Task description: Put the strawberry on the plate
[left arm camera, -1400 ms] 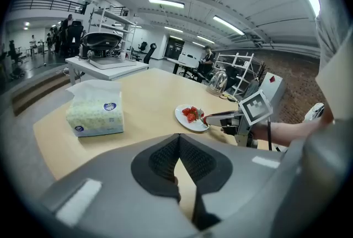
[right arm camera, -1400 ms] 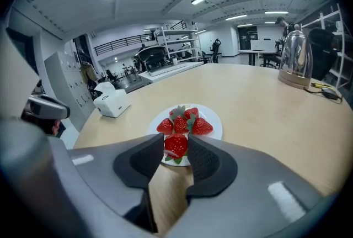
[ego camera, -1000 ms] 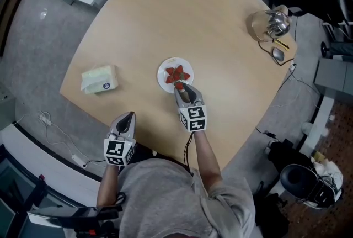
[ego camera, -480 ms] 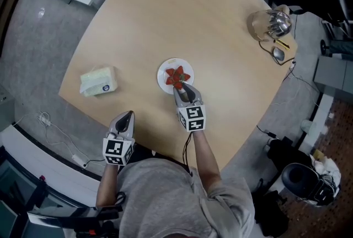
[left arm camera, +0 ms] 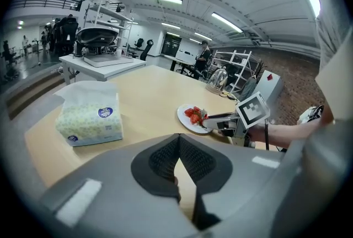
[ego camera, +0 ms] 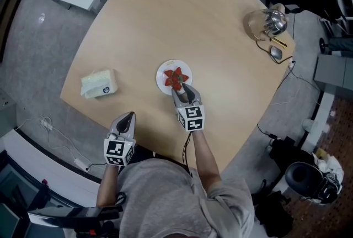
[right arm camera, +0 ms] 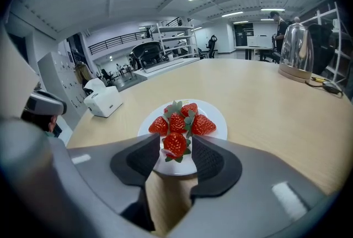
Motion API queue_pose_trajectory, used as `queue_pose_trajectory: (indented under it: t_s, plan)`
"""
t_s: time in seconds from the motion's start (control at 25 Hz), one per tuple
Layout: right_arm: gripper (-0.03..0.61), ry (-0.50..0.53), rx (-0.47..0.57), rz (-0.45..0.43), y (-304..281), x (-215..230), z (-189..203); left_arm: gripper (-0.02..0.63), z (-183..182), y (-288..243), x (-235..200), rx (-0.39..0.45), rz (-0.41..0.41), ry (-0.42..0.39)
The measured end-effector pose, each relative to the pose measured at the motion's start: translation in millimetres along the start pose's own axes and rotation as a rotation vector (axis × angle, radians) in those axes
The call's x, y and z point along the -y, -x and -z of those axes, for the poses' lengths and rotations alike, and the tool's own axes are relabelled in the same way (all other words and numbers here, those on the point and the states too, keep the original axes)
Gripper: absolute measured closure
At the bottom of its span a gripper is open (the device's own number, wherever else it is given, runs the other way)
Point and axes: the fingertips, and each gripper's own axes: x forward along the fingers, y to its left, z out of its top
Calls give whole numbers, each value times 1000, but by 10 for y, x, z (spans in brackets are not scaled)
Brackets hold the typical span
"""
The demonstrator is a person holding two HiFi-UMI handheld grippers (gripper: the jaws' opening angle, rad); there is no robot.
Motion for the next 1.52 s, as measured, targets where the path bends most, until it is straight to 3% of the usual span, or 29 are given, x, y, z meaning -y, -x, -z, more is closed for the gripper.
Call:
queue_pose_trajectory:
  t_s: [0.36,1.24,1.52]
  plan:
    - [385,14,34,6,222,-27,-80,594,-5,105,137,26,9,-16]
    - [552,59,218,96,1329,-42,-298,594,-71,487,788,160,63,-102]
    - [571,58,281,116,1687,-68,-310,594,-140,556,1031,202,90,-148]
